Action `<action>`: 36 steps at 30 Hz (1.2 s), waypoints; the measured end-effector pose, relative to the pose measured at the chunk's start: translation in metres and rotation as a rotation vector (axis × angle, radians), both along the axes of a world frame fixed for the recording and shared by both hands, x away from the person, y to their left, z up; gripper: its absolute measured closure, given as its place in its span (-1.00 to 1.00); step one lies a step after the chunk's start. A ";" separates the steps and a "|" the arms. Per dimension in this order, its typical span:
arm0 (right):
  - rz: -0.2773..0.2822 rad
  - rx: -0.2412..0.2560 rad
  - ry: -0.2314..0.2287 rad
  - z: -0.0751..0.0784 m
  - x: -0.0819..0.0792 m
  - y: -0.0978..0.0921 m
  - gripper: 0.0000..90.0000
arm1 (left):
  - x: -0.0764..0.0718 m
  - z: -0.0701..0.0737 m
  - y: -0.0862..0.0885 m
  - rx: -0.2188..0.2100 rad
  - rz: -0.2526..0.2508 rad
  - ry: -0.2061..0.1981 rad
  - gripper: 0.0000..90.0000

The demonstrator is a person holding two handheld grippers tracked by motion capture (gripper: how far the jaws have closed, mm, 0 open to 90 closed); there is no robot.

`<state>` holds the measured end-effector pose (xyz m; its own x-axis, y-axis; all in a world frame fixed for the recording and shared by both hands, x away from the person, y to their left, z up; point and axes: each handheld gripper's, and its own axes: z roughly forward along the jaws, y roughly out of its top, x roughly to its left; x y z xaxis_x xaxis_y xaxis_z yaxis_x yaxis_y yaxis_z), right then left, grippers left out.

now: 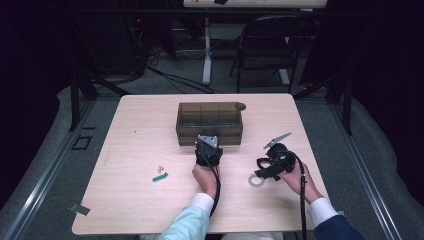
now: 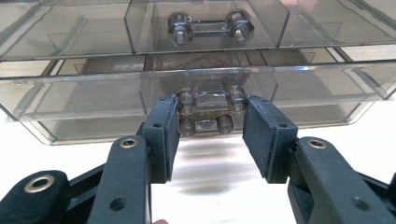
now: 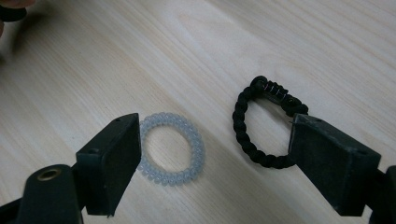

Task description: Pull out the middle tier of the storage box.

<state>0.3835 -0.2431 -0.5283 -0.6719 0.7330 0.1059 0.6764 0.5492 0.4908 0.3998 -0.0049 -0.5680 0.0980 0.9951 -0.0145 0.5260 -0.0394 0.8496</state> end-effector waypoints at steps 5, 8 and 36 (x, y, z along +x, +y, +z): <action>-0.001 0.000 0.002 0.000 0.000 0.000 -0.63 | 0.000 0.002 0.003 -0.006 -0.021 0.009 0.20; 0.004 -0.014 0.004 0.001 0.001 -0.001 -0.63 | -0.002 0.005 0.008 -0.021 -0.057 0.018 0.03; 0.005 -0.009 -0.016 0.003 0.009 0.009 -0.56 | -0.009 0.028 0.103 0.049 -0.285 0.163 -0.49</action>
<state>0.3924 -0.2342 -0.5256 -0.6771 0.7305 0.0884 0.6659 0.5571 0.4962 0.3905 0.0980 -0.5396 0.3727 0.9279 -0.0057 0.6168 -0.2432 0.7486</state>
